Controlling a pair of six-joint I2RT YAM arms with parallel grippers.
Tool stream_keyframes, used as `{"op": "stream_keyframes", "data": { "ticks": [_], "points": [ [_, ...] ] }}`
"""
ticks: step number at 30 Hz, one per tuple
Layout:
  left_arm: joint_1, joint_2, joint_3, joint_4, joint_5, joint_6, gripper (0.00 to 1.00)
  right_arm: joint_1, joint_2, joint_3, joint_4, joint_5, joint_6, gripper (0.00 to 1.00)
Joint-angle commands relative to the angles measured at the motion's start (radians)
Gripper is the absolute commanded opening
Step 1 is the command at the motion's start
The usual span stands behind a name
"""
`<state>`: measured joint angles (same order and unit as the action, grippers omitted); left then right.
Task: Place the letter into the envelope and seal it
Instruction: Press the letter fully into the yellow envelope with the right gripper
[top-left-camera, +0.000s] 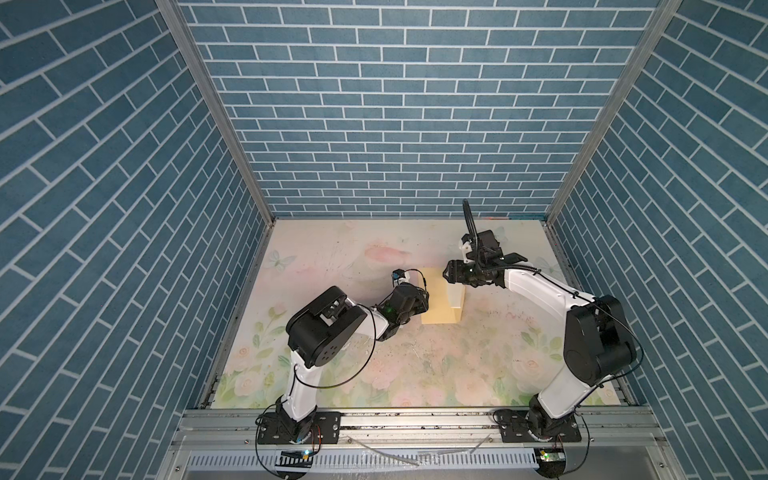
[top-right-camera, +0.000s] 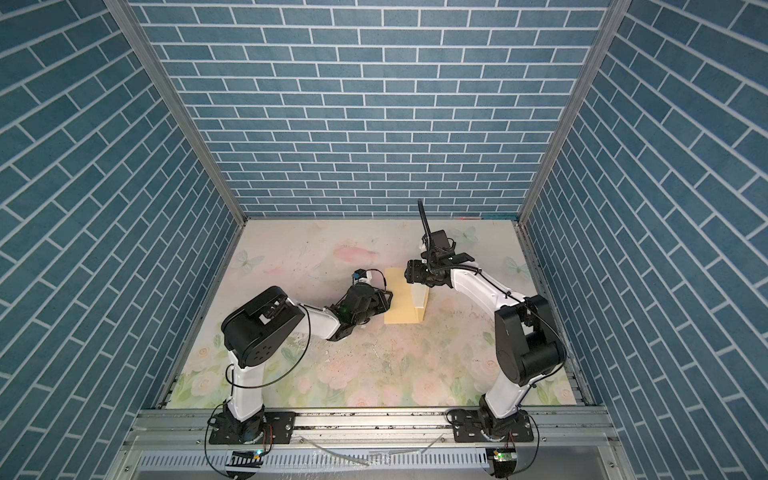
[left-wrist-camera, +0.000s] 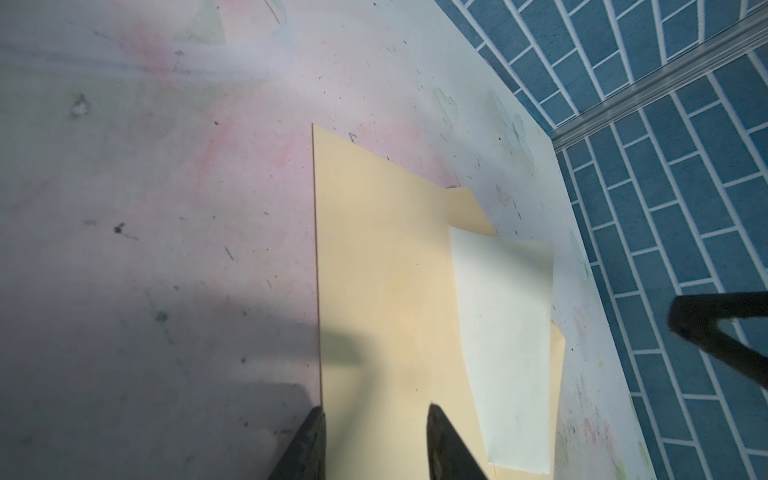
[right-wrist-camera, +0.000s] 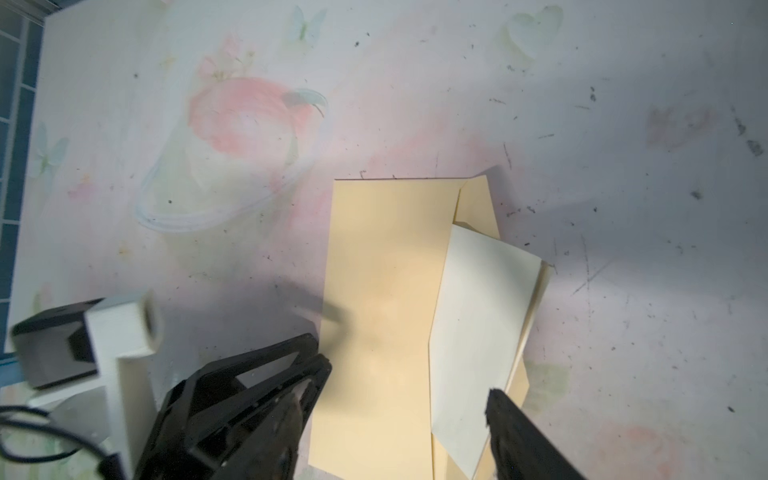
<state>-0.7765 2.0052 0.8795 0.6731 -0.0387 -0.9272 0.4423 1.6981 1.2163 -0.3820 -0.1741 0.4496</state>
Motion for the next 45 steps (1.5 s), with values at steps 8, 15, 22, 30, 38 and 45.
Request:
{"op": "stream_keyframes", "data": {
  "ticks": [8,15,22,30,38,45],
  "points": [
    [0.005,0.040,-0.013,-0.073,0.016,0.005,0.42,-0.001,0.108,-0.020,-0.010,0.060,0.040,0.71],
    [0.005,0.041,-0.011,-0.072,0.016,0.005,0.43,-0.002,0.138,-0.022,-0.008,0.076,0.038,0.72],
    [0.005,0.041,-0.008,-0.074,0.017,0.005,0.43,-0.002,0.170,-0.015,-0.012,0.081,0.038,0.72],
    [0.005,0.046,-0.002,-0.077,0.019,0.005,0.43,-0.007,0.204,-0.015,0.002,0.058,0.046,0.72],
    [0.005,0.050,0.003,-0.080,0.022,0.007,0.43,-0.018,0.224,-0.027,0.048,0.005,0.053,0.72],
    [0.005,0.055,0.007,-0.083,0.023,0.008,0.43,-0.018,0.236,-0.034,0.098,-0.063,0.044,0.73]
  ]
}}
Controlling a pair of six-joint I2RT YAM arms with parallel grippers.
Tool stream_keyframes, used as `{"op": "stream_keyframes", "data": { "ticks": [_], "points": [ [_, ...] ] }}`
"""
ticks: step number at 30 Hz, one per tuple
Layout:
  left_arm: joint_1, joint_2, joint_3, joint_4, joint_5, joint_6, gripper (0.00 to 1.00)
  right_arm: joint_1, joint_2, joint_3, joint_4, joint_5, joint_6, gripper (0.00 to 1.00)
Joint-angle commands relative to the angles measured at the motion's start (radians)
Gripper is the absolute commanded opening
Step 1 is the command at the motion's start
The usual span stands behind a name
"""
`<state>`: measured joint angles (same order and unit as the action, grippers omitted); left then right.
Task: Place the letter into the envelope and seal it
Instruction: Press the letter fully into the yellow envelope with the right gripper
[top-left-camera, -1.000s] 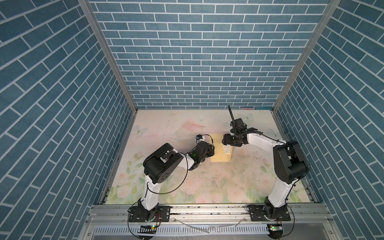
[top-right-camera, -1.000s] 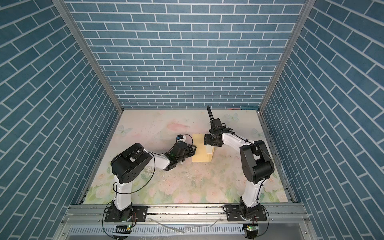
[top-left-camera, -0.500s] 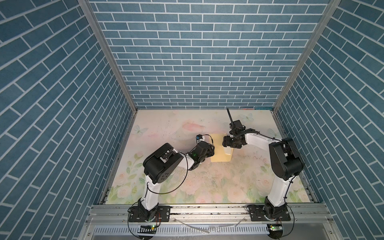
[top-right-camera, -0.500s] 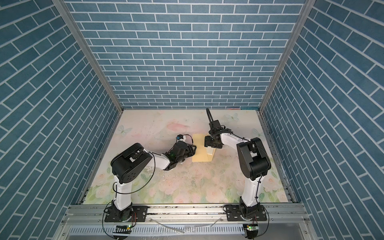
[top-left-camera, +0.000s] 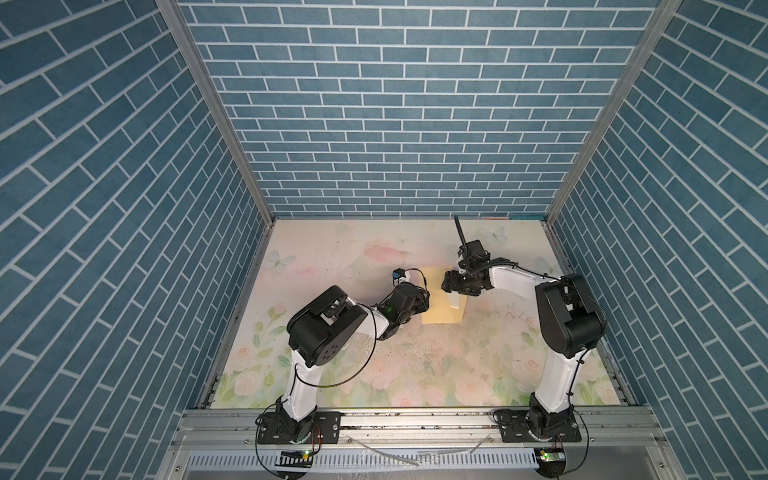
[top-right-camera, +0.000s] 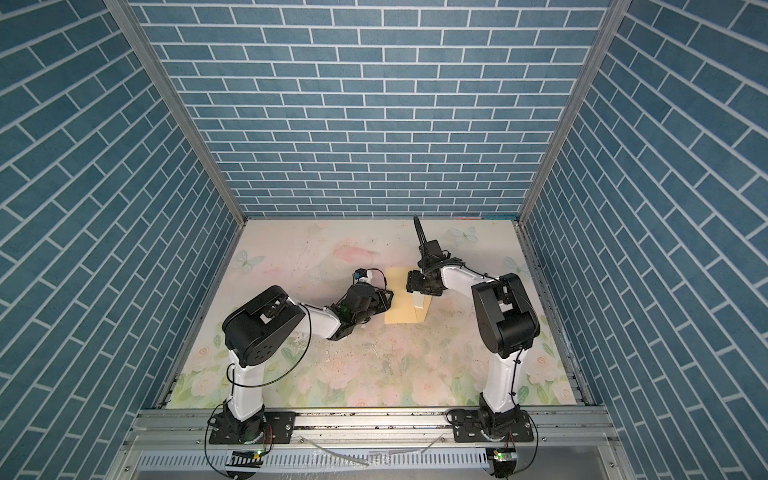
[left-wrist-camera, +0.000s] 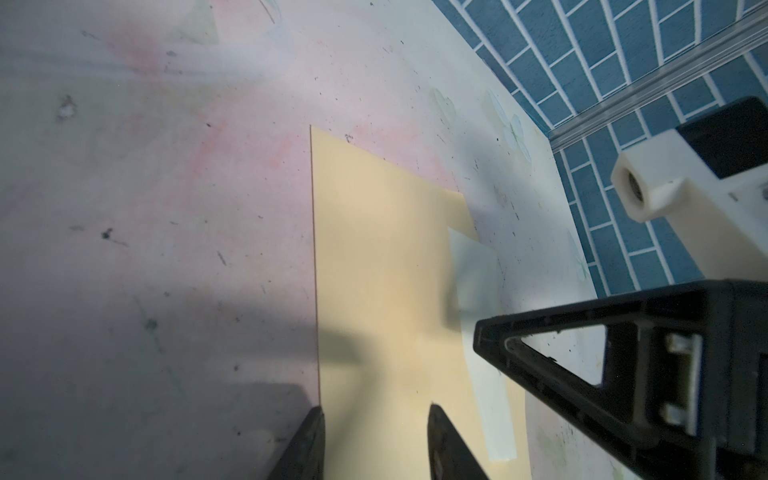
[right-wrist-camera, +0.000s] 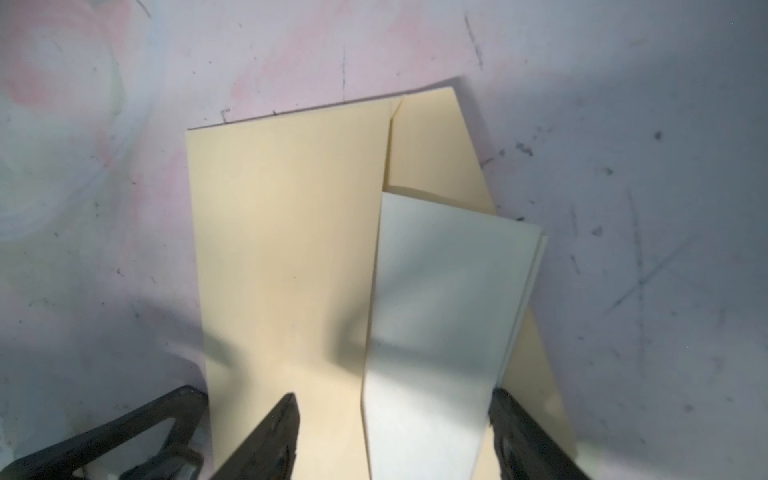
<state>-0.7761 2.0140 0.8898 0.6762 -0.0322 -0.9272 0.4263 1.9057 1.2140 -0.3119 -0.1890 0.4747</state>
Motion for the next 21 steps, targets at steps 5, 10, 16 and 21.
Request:
{"op": "stream_keyframes", "data": {
  "ticks": [5,10,16,21],
  "points": [
    [0.005,0.049,-0.005,-0.083,0.017,0.008,0.43,-0.003,0.039,-0.027,0.046,-0.086,0.001,0.73],
    [0.006,0.049,-0.005,-0.082,0.017,0.008,0.43,-0.003,0.051,-0.022,0.063,-0.123,-0.002,0.73],
    [0.006,0.051,-0.005,-0.080,0.017,0.008,0.43,-0.003,0.064,-0.022,0.094,-0.169,0.003,0.73],
    [0.006,0.052,-0.005,-0.078,0.017,0.005,0.43,-0.001,0.072,-0.018,0.110,-0.193,0.007,0.73]
  ]
}}
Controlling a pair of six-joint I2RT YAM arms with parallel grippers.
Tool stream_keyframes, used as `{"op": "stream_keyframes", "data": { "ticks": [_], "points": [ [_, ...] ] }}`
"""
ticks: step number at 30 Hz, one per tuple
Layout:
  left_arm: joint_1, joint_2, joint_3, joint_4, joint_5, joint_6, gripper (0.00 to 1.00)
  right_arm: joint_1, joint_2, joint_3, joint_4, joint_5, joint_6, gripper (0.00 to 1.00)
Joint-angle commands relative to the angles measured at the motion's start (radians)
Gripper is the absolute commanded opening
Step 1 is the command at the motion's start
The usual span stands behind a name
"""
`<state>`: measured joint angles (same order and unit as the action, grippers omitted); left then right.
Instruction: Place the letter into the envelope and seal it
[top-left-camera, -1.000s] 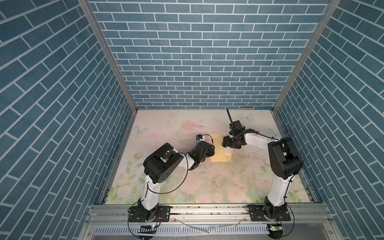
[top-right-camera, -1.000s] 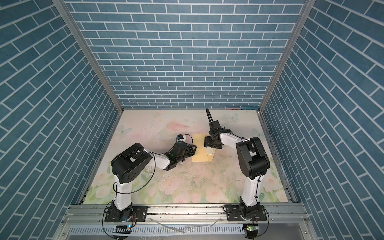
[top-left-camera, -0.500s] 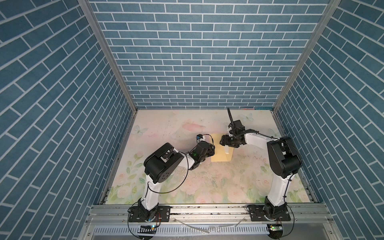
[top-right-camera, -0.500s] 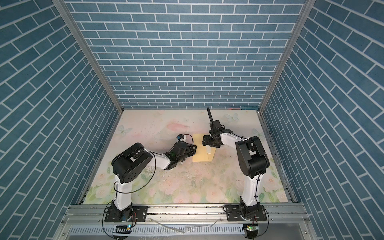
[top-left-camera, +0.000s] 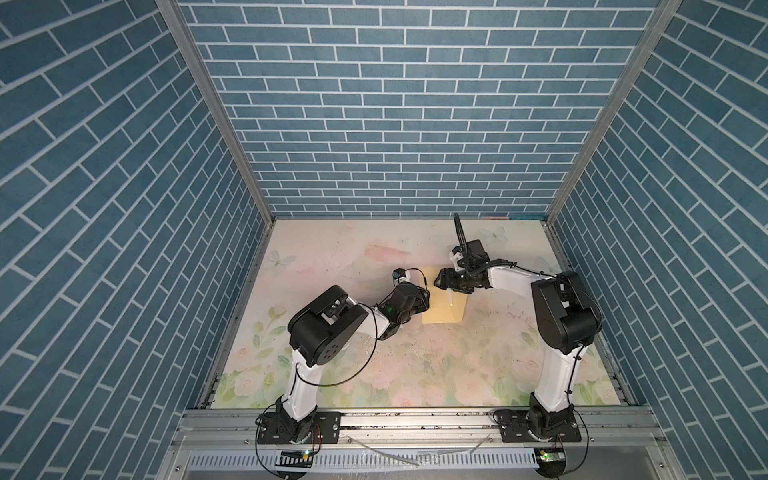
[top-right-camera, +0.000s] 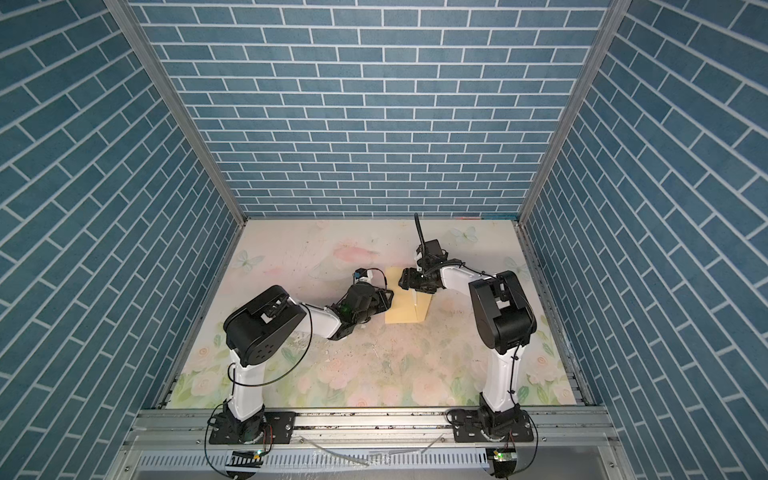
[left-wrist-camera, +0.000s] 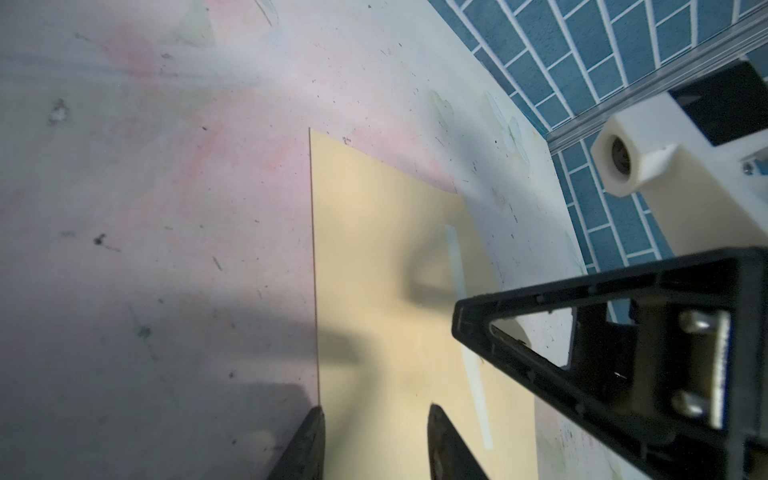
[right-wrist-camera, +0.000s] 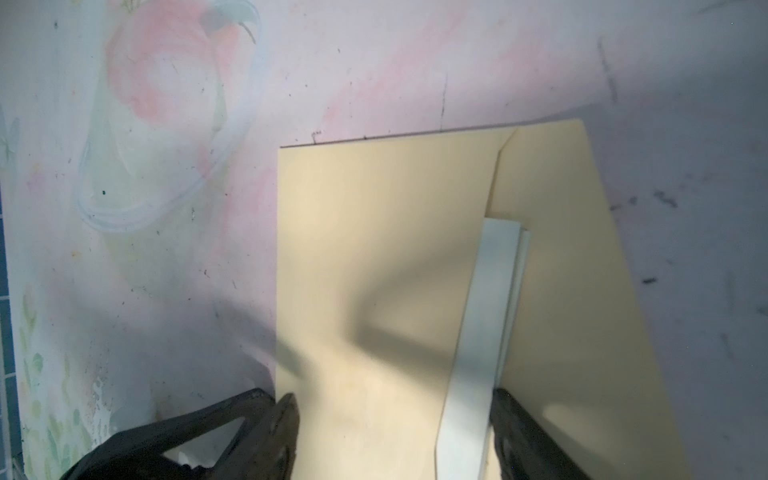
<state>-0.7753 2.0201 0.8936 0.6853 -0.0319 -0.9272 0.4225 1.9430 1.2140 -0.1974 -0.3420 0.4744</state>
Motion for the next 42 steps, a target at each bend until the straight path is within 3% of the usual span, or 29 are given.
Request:
{"op": "stream_keyframes", "data": {
  "ticks": [1,24,31,39,42],
  "points": [
    [0.005,0.047,-0.008,-0.088,0.017,0.006,0.43,0.002,0.037,-0.016,-0.005,-0.045,0.013,0.73],
    [0.005,0.043,-0.012,-0.084,0.018,0.005,0.43,0.018,0.037,-0.021,0.025,-0.087,0.066,0.73],
    [0.005,-0.005,-0.006,-0.114,0.015,0.040,0.47,0.016,-0.133,-0.020,0.001,0.023,0.027,0.73],
    [0.003,-0.136,0.062,-0.290,-0.009,0.167,0.66,0.008,-0.387,-0.073,-0.026,0.191,-0.076,0.74],
    [-0.010,-0.184,0.102,-0.372,-0.027,0.224,0.71,-0.005,-0.481,-0.122,-0.022,0.248,-0.117,0.78]
  ]
}}
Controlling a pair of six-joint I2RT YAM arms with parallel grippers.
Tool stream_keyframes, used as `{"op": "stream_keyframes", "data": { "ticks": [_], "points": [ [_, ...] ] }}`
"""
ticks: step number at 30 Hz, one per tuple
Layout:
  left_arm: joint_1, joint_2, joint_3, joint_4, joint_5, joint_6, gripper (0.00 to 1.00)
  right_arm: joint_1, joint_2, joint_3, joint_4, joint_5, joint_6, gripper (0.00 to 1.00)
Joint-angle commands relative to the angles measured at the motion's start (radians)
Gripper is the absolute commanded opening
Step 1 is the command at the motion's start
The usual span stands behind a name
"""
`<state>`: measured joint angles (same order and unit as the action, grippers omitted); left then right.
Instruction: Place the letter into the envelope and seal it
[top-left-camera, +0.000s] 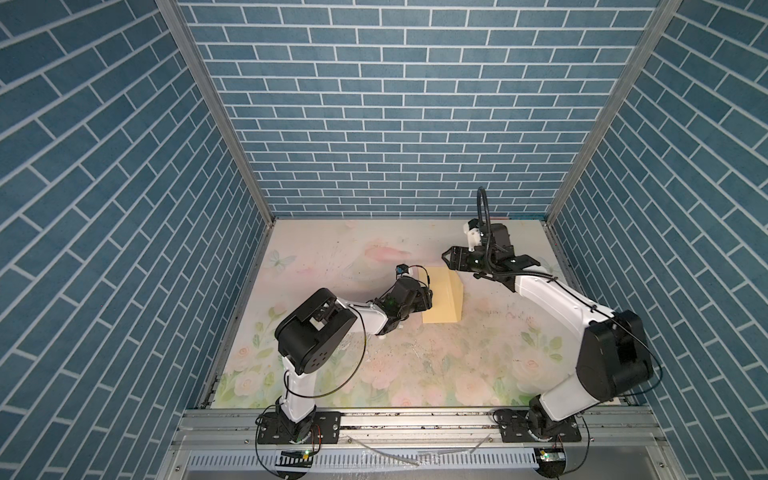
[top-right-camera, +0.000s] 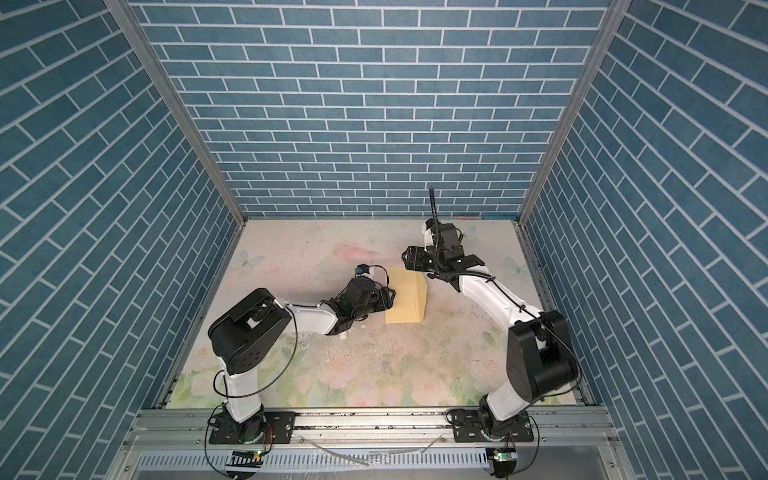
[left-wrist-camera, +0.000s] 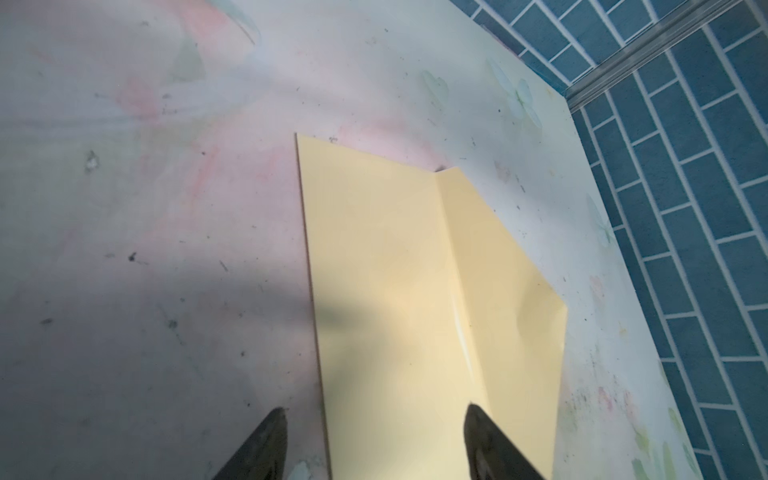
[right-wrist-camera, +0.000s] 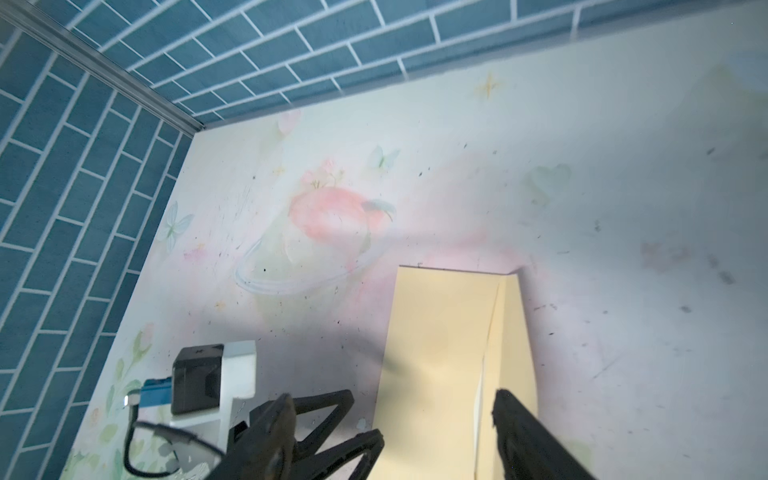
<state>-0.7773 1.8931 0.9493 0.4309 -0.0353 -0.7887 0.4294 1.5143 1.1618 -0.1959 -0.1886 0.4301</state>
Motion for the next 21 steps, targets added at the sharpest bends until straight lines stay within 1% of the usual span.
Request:
{"op": "stream_keyframes", "data": {
  "ticks": [1,2,4,9,12,15,21],
  "points": [
    [-0.017,-0.071,0.063,-0.148,-0.037,0.108,0.73,-0.017,-0.078,-0.086,-0.023,0.114,-0.086,0.82],
    [-0.028,-0.082,0.083,-0.181,-0.053,0.132,0.74,-0.024,-0.103,-0.101,-0.021,0.131,-0.095,0.85],
    [-0.053,-0.095,0.125,-0.238,-0.082,0.180,0.76,-0.038,-0.135,-0.122,-0.024,0.139,-0.112,0.88],
    [-0.114,-0.077,0.253,-0.364,-0.129,0.269,0.81,-0.090,-0.186,-0.174,-0.036,0.169,-0.119,0.99],
    [-0.144,-0.045,0.339,-0.439,-0.158,0.313,0.86,-0.121,-0.202,-0.204,-0.038,0.171,-0.116,0.99],
    [-0.160,-0.004,0.419,-0.499,-0.170,0.325,0.93,-0.138,-0.216,-0.229,-0.033,0.186,-0.116,0.99],
    [-0.178,0.105,0.600,-0.632,-0.188,0.312,0.95,-0.162,-0.224,-0.253,-0.053,0.220,-0.124,0.99]
  ]
}}
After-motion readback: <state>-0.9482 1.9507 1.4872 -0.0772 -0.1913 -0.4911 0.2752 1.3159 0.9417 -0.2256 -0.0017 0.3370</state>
